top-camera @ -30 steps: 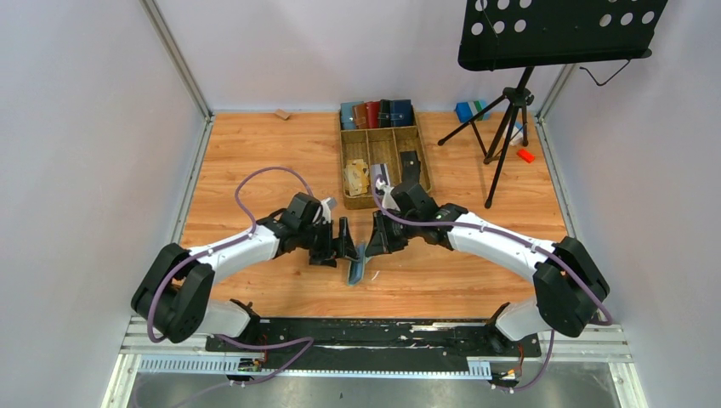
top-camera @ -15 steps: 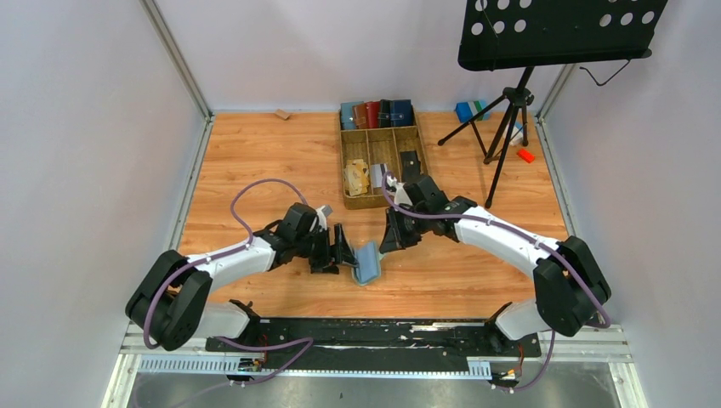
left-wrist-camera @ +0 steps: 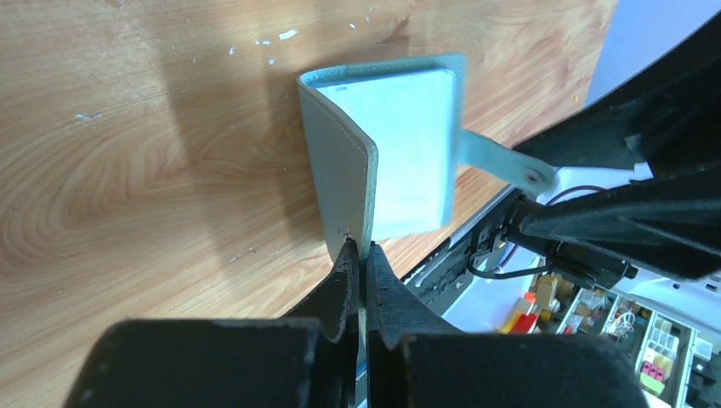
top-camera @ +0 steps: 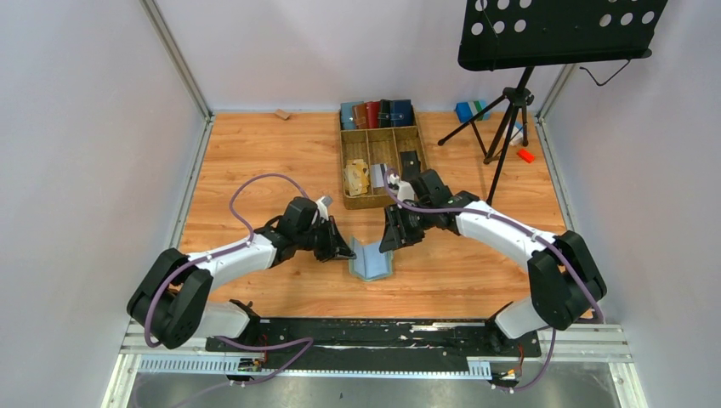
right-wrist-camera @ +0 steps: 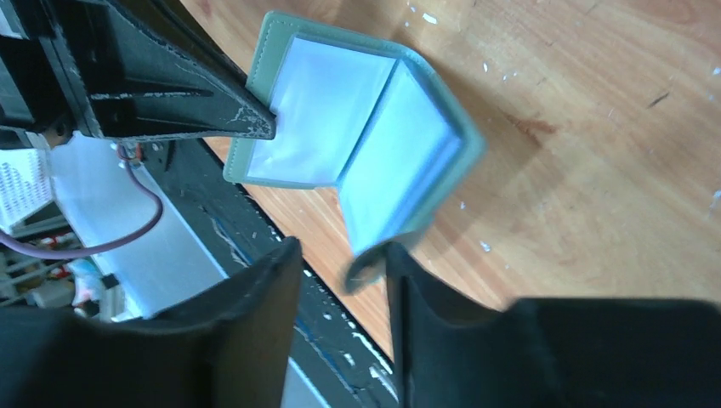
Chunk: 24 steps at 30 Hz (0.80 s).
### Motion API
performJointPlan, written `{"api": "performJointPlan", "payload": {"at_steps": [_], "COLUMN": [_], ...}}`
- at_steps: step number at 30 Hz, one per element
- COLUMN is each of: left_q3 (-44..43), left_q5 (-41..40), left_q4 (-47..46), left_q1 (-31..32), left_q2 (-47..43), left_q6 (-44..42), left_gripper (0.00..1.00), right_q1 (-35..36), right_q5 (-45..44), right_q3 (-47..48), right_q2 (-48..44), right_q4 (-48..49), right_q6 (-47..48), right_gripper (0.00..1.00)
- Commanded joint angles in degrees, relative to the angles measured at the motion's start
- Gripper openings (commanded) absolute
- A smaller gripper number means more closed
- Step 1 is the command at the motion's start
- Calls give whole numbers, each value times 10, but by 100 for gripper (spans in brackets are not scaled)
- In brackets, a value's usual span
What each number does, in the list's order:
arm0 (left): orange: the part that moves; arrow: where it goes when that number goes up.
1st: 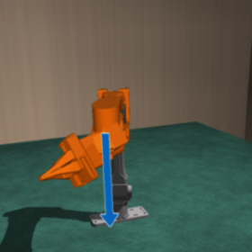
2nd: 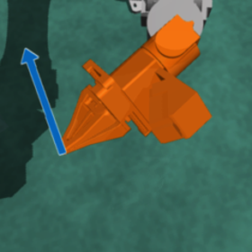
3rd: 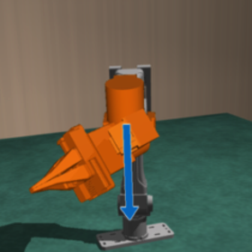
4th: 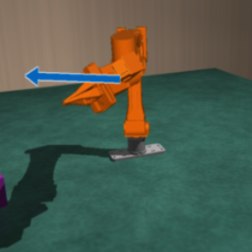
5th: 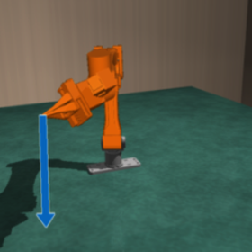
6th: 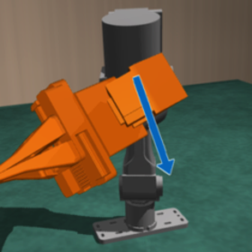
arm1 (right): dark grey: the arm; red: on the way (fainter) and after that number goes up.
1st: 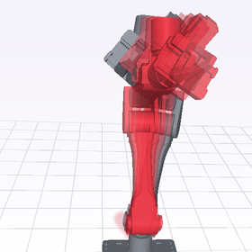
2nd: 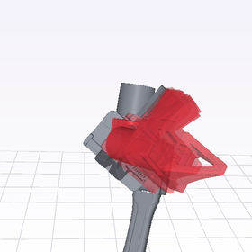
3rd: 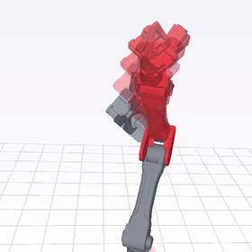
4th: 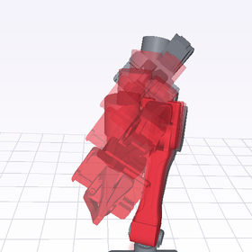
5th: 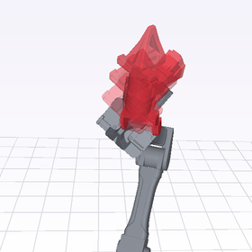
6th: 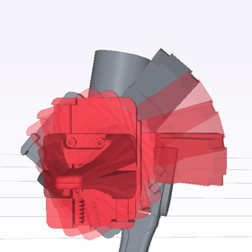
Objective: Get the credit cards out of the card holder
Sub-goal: Open the card holder at the center of the board.
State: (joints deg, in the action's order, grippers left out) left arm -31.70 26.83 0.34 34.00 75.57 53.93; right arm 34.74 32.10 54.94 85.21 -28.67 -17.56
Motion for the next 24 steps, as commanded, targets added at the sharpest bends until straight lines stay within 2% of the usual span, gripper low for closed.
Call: {"api": "performJointPlan", "payload": {"at_steps": [1, 4, 6, 13, 15, 18, 21, 24], "left_q3": [-22, -14, -7, 29, 39, 62, 70, 61], "left_q5": [-3, -22, -33, -37, -32, -25, -26, -21], "left_q4": [18, 49, 61, 55, 45, 23, 13, 10], "left_q1": [1, 1, 1, 2, 2, 2, 2, 3], "left_q2": [-6, -17, -22, -54, -53, -47, -22, 22], "left_q6": [14, 0, -11, -3, -2, 7, -6, -20], "left_gripper": [0, 0, 0, 0, 0, 1, 4, 6], "right_q1": [-2, -4, -4, -9, -9, -9, 4, 21], "right_q5": [9, -18, -57, -124, -143, -137, -118, -106], "right_q3": [-4, -48, -75, -121, -113, -81, -53, -29], "right_q2": [-23, -40, -47, -90, -98, -102, -116, -117], "right_q4": [21, 38, 39, 7, -10, -26, -10, 8], "right_q6": [-23, -61, -70, -64, -52, -35, -28, -18], "right_gripper": [56, 75, 81, 85, 83, 63, 49, 45]}}
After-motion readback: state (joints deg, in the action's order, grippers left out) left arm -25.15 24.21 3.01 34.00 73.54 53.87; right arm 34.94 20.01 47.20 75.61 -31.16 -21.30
